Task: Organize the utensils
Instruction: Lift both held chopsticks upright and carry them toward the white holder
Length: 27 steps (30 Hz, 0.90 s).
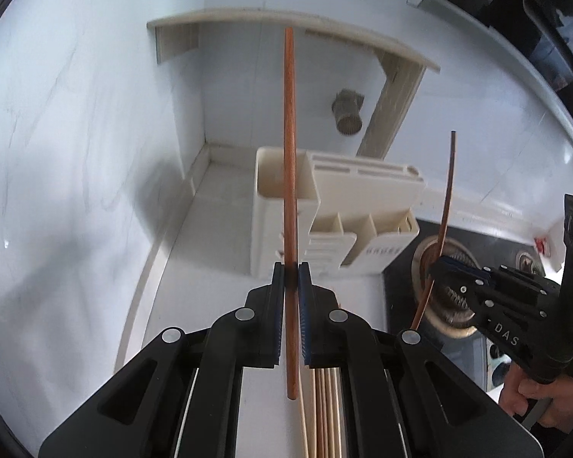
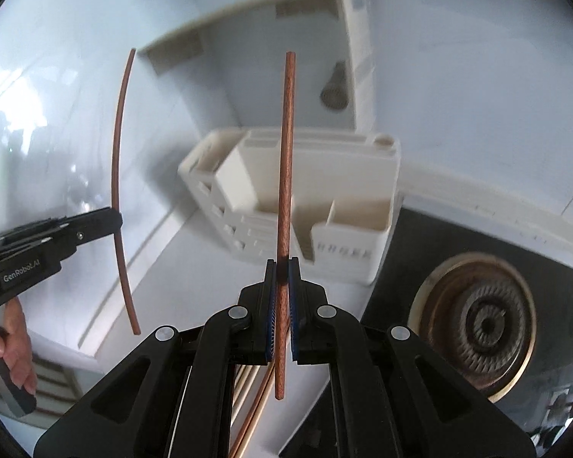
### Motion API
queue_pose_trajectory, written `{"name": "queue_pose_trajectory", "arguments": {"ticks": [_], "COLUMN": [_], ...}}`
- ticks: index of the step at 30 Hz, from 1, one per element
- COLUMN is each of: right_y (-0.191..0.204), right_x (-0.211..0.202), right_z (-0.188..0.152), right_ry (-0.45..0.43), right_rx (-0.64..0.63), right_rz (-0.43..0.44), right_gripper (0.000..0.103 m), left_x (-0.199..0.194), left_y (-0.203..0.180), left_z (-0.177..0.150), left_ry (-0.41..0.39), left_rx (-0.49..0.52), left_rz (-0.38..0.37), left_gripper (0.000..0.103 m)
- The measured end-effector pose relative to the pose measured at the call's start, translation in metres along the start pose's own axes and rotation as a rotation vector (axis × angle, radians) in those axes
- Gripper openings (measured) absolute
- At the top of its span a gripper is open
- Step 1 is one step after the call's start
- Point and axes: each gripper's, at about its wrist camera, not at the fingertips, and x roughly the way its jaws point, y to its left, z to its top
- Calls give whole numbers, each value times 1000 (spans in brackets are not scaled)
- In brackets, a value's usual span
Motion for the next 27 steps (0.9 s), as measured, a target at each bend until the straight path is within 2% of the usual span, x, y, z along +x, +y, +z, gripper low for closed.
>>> {"name": "queue_pose_trajectory", "arguments": {"ticks": [7, 12, 14, 18, 23, 27], "right_y": [-3, -8, -11, -16, -14, -20], "right_x": [-9, -12, -13, -21, -23, -21], "right_z": [21, 33, 39, 48, 55, 59], "right_ry": [-103, -153, -177, -237, -287, -313], "right_rx": [-34, -18, -6, 9, -9, -5], "right_rz": [-3, -11, -11, -3, -7, -15], "right_gripper": [7, 7, 7, 7, 7, 7], "left_x": [2, 4, 5, 5, -6, -8], "left_y": [-4, -4, -4, -2, -7, -9], "left_z": [18, 32, 39, 46, 56, 65], "left_ry": [-83, -146, -159, -187, -291, -341], "left_rx": [4, -11, -6, -24, 0, 9], "left_rz": [6, -19, 6, 7, -7, -23], "left_gripper": [7, 7, 7, 7, 7, 7]}}
